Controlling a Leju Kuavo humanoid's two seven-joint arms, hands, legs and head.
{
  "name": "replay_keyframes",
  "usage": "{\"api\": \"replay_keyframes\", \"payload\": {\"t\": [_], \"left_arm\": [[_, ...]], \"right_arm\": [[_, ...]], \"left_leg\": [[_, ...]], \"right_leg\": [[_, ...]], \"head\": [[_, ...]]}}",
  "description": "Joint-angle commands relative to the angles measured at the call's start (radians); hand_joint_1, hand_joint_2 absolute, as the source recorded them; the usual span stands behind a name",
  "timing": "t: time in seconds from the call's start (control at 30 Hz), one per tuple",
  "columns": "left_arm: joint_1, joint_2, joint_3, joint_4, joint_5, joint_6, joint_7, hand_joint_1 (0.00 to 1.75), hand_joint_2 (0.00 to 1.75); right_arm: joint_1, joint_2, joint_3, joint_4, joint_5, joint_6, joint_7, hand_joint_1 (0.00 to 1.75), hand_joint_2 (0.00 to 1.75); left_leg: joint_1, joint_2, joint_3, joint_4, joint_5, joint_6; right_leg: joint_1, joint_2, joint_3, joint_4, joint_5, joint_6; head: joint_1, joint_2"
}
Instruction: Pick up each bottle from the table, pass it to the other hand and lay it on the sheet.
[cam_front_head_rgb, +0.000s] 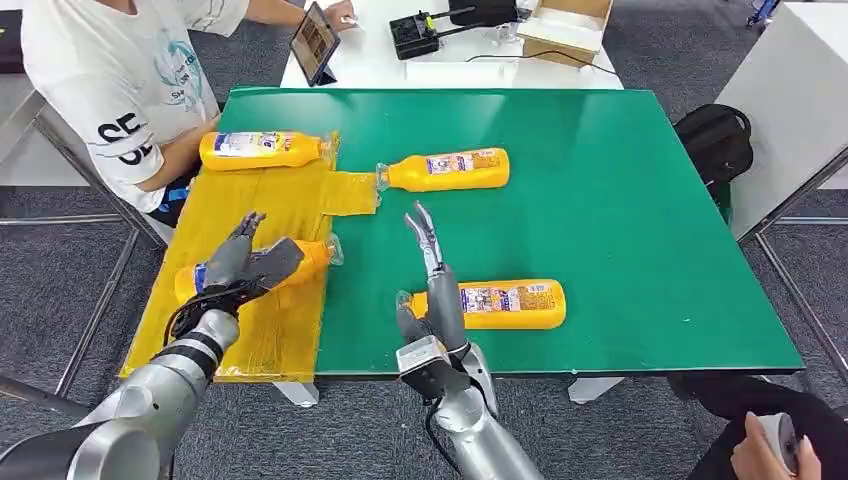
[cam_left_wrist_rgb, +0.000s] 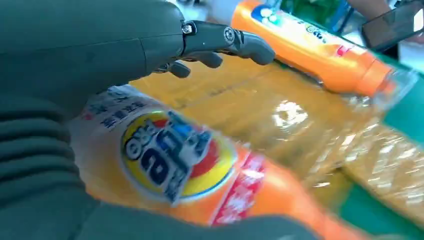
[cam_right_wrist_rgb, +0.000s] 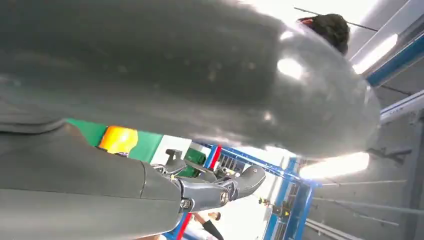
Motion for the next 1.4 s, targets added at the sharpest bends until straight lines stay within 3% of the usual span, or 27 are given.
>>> {"api": "replay_keyframes", "payload": {"t": [0.03, 0.1, 0.13, 0.17, 0.2, 0.23, 0.33, 0.5, 0.67, 0.83, 1.03, 1.07, 1.23, 1.4], "left_arm": [[-0.055, -0.083, 0.250, -0.032, 0.218, -0.086, -0.170, 0.00, 0.00], [-0.046, -0.125, 0.313, -0.105, 0.362, -0.080, -0.271, 0.00, 0.00], [-0.008, -0.150, 0.266, -0.220, 0.452, -0.076, -0.271, 0.00, 0.00], [0.044, -0.167, 0.188, -0.355, 0.579, -0.025, -0.271, 0.00, 1.75], [0.091, -0.170, 0.121, -0.456, 0.683, 0.012, -0.271, 0.00, 1.75], [0.139, -0.157, 0.031, -0.547, 0.761, 0.091, -0.271, 0.00, 1.75], [0.169, -0.148, -0.019, -0.601, 0.789, 0.149, -0.271, 0.00, 1.75], [0.362, -0.138, -0.170, -0.891, 0.909, 0.252, -0.271, 0.00, 1.75], [0.579, -0.163, -0.233, -1.061, 0.962, 0.263, -0.271, 0.00, 1.75], [0.579, -0.163, -0.233, -1.061, 0.962, 0.263, -0.271, 0.00, 1.75], [0.579, -0.163, -0.233, -1.061, 0.962, 0.263, -0.271, 0.00, 1.75], [0.585, -0.139, -0.253, -1.054, 0.985, 0.277, -0.271, 0.00, 1.75], [0.622, -0.147, -0.296, -1.030, 0.928, 0.287, -0.271, 0.00, 1.75], [0.607, -0.150, -0.315, -0.985, 0.925, 0.282, -0.271, 0.00, 1.75]], "right_arm": [[-0.020, 0.002, -0.066, 0.061, 0.025, 0.019, -0.034, 0.00, 0.00], [-0.016, 0.003, -0.081, 0.069, 0.050, 0.022, -0.034, 0.00, 0.00], [-0.017, -0.003, -0.084, 0.072, 0.067, 0.022, -0.032, 0.00, 0.00], [-0.025, -0.019, -0.080, 0.088, 0.114, 0.011, -0.007, 0.00, 0.00], [-0.038, -0.036, -0.076, 0.106, 0.158, 0.007, 0.023, 0.00, 0.00], [-0.055, -0.049, -0.086, 0.130, 0.190, 0.004, 0.051, 0.00, 1.75], [-0.069, -0.060, -0.090, 0.150, 0.211, 0.006, 0.070, 0.00, 1.75], [-0.120, -0.140, -0.125, 0.189, 0.331, -0.021, 0.171, 0.00, 1.75], [-0.110, -0.303, -0.154, 0.149, 0.490, 0.135, 0.337, 0.00, 1.75], [-0.110, -0.303, -0.154, 0.149, 0.490, 0.135, 0.337, 0.00, 1.75], [-0.110, -0.303, -0.154, 0.149, 0.490, 0.135, 0.337, 0.00, 1.75], [-0.136, -0.310, -0.139, 0.199, 0.512, 0.127, 0.353, 0.00, 1.75], [-0.147, -0.414, -0.160, 0.247, 0.527, 0.287, 0.407, 0.00, 1.75], [-0.165, -0.449, -0.161, 0.347, 0.522, 0.343, 0.392, 0.00, 1.75]], "left_leg": [[0.001, -0.002, 0.002, 0.000, 0.000, 0.002], [0.001, -0.001, 0.001, 0.000, 0.000, 0.002], [0.001, -0.002, 0.003, 0.001, -0.001, 0.002], [0.000, -0.002, 0.001, 0.000, 0.000, 0.002], [0.000, -0.001, 0.003, 0.000, -0.001, 0.002], [0.000, -0.001, 0.005, 0.000, -0.002, 0.003], [0.000, 0.001, 0.004, -0.001, -0.001, 0.002], [0.000, -0.002, 0.004, -0.001, -0.001, 0.002], [-0.001, 0.000, 0.006, -0.002, -0.003, 0.003], [-0.001, -0.001, 0.000, 0.000, -0.002, 0.002], [-0.001, 0.000, 0.003, 0.000, -0.003, 0.002], [0.000, 0.000, 0.005, 0.000, -0.003, 0.003], [-0.001, -0.001, 0.003, -0.001, -0.002, 0.003], [-0.001, -0.002, 0.007, -0.001, -0.004, 0.004]], "right_leg": [[0.001, -0.004, 0.004, -0.001, -0.001, -0.002], [0.001, -0.002, 0.003, -0.001, -0.001, -0.002], [0.001, -0.004, 0.005, -0.001, -0.002, -0.003], [0.001, -0.003, 0.002, -0.001, -0.001, -0.002], [0.001, -0.003, 0.005, -0.001, -0.002, -0.003], [0.002, -0.003, 0.007, -0.002, -0.002, -0.003], [0.001, 0.000, 0.004, -0.002, -0.001, -0.002], [0.001, -0.003, 0.006, -0.002, -0.002, -0.003], [0.000, -0.002, 0.008, -0.004, -0.002, -0.002], [-0.001, -0.002, 0.002, -0.003, -0.001, -0.001], [0.001, -0.002, 0.005, -0.003, -0.002, -0.003], [0.001, -0.001, 0.006, -0.003, -0.003, -0.004], [0.000, -0.002, 0.005, -0.004, -0.002, -0.001], [0.000, -0.003, 0.010, -0.005, -0.003, -0.003]], "head": [[0.000, 0.000], [0.000, 0.000], [0.000, 0.000], [0.000, 0.000], [0.000, 0.000], [0.000, 0.000], [0.000, 0.000], [0.000, 0.000], [0.000, 0.000], [0.000, 0.000], [0.000, 0.000], [0.000, 0.000], [0.000, 0.000], [0.000, 0.000]]}}
